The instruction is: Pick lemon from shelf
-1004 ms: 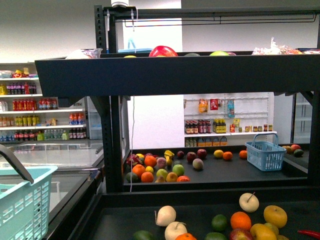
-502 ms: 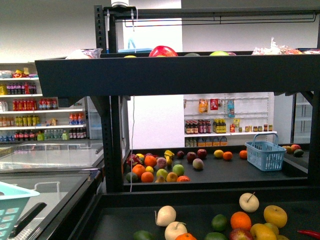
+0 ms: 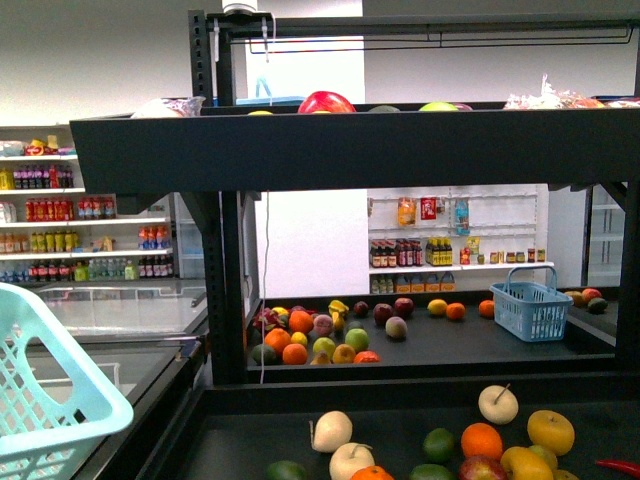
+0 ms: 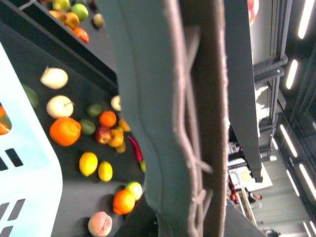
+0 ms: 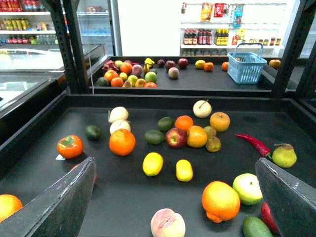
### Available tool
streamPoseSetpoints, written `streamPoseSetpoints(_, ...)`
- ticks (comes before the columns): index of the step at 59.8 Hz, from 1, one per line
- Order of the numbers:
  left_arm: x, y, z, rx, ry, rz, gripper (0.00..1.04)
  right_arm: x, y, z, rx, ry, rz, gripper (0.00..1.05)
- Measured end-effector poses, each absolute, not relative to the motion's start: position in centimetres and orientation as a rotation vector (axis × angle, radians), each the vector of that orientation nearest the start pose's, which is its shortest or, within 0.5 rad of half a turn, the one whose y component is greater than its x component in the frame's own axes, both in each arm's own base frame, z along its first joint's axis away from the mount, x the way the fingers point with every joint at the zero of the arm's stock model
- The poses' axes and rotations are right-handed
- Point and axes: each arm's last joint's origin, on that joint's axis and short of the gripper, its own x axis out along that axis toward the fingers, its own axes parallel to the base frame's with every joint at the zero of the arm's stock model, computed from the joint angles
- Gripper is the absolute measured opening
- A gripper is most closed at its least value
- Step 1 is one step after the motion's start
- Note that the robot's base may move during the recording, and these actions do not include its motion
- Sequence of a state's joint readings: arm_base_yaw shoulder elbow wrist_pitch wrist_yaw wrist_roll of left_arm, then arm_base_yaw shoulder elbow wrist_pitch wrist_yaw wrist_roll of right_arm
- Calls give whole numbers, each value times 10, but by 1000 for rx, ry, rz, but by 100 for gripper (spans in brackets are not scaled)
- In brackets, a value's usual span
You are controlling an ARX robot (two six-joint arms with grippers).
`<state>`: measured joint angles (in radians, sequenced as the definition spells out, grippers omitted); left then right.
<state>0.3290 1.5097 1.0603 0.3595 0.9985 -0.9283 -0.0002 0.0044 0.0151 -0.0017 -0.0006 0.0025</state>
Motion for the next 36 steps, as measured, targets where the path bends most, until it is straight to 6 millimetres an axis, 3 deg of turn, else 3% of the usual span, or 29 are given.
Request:
streamPoseSetpoints(11, 330, 39, 303, -891, 409, -738, 9, 97, 0, 168, 2, -9, 1, 97)
streamPoseSetpoints(19, 337, -8, 301, -847, 448, -853, 9, 97, 0, 168, 2, -9, 1, 97)
streamPoseSetpoints(36, 372, -86, 288, -839, 502, -957, 8, 97, 0, 168, 2, -9, 1, 97)
